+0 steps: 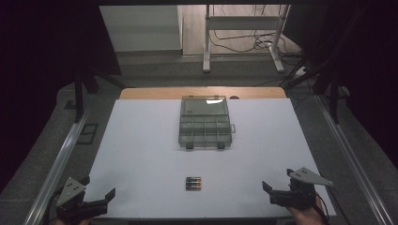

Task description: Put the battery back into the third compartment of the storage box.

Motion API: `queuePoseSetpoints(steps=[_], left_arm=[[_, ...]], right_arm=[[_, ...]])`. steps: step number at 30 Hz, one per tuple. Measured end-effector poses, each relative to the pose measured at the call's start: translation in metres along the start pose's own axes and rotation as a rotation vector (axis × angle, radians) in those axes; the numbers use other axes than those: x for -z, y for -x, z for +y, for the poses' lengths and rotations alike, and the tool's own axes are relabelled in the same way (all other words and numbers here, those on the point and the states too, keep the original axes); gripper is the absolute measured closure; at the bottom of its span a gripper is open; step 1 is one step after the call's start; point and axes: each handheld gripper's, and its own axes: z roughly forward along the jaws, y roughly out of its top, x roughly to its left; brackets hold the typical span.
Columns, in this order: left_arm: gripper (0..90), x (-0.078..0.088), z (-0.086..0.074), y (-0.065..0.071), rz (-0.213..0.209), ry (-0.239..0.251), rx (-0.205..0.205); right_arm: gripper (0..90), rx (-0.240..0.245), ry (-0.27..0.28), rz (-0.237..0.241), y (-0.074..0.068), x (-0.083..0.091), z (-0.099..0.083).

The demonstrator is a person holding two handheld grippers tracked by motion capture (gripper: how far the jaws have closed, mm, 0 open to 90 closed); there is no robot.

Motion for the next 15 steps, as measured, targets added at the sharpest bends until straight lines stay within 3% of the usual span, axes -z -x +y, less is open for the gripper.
queuePoseSetpoints(steps=[6,15], left_arm=[[2.6,-0.0006,0.0008,-0.0001,-0.031,-0.008,-0.015],[0.5,-0.0001,0.0009,-0.0005,-0.022,-0.003,-0.006]], right_arm=[[0.0,0.01,-0.007,-0.002,-0.0011,-0.0001,0.0],[0.0,0.032,-0.046,0.014,-0.0023,-0.0041,0.0013]])
